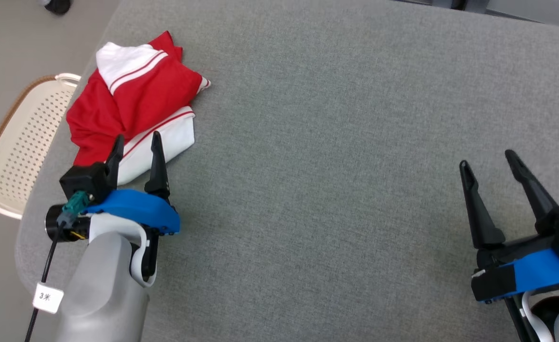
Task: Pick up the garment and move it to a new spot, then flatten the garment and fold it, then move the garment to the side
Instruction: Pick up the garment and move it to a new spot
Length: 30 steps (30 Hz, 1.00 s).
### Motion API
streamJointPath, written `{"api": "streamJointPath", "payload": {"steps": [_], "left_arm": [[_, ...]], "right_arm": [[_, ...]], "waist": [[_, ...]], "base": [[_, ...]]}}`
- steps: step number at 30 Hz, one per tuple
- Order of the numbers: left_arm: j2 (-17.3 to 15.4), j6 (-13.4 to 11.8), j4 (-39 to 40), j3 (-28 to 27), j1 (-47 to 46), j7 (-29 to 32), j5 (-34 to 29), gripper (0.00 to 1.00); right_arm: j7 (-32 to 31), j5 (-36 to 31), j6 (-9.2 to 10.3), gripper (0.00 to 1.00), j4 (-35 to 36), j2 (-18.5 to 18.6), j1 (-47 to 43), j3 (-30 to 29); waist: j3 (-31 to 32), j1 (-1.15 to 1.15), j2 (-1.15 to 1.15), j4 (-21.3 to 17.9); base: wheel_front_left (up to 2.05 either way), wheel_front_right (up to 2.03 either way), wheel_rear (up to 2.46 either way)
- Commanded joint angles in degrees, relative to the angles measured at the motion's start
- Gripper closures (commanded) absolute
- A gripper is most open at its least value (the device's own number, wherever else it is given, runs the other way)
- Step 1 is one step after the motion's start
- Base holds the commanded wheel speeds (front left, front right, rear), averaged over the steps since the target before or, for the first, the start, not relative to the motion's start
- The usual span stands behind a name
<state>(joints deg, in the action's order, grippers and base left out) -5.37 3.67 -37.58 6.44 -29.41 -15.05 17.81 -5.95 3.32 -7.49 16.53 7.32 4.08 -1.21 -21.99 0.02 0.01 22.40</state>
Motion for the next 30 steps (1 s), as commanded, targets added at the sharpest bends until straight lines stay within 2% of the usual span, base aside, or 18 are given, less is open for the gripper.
{"api": "streamJointPath", "payload": {"steps": [1,9,10,11,14,18,30], "left_arm": [[0.1,0.4,-2.1,-0.2,-2.0,-0.1,0.4,0.0],[0.7,2.6,-21.5,-0.3,-12.1,0.5,3.2,0.0],[0.8,3.1,-25.2,0.1,-13.7,1.4,3.8,0.29],[0.8,3.4,-26.8,0.3,-14.4,1.6,4.2,1.0],[0.4,3.6,-29.0,0.9,-15.4,0.8,4.5,1.0],[-0.9,3.8,-27.8,0.5,-14.2,-0.1,4.3,1.0],[-2.8,-1.2,-0.8,-5.3,3.9,-0.2,-2.0,1.0]], "right_arm": [[-0.3,-0.3,0.0,0.0,0.5,0.6,0.9,-0.1],[-0.8,0.4,0.0,0.0,0.8,2.5,3.2,-0.4],[-0.8,0.6,0.0,0.0,0.5,2.8,3.5,-0.6],[-0.7,0.7,0.0,0.0,0.3,2.9,3.6,-0.7],[-0.3,0.6,0.0,0.0,-0.1,2.9,3.8,-0.8],[0.8,0.5,0.0,0.0,-1.0,2.0,2.7,-0.8],[5.5,1.9,0.0,0.0,-5.8,-1.5,-1.1,-0.2]], "waist": [[-2.0,-0.02,-0.01,1.0],[-6.3,-0.02,-0.01,-0.2],[-6.5,-0.02,-0.01,-0.4],[-6.4,-0.02,-0.01,-0.5],[-5.6,-0.02,-0.01,-0.9],[-2.6,-0.02,-0.01,-1.6],[10.2,-0.02,-0.01,-6.0]], "base": [[0.0,0.0,0.0],[0.0,0.0,0.0],[0.0,0.0,0.0],[0.0,0.0,0.0],[0.0,0.0,0.0],[0.0,0.0,0.0],[0.0,0.0,0.0]]}}
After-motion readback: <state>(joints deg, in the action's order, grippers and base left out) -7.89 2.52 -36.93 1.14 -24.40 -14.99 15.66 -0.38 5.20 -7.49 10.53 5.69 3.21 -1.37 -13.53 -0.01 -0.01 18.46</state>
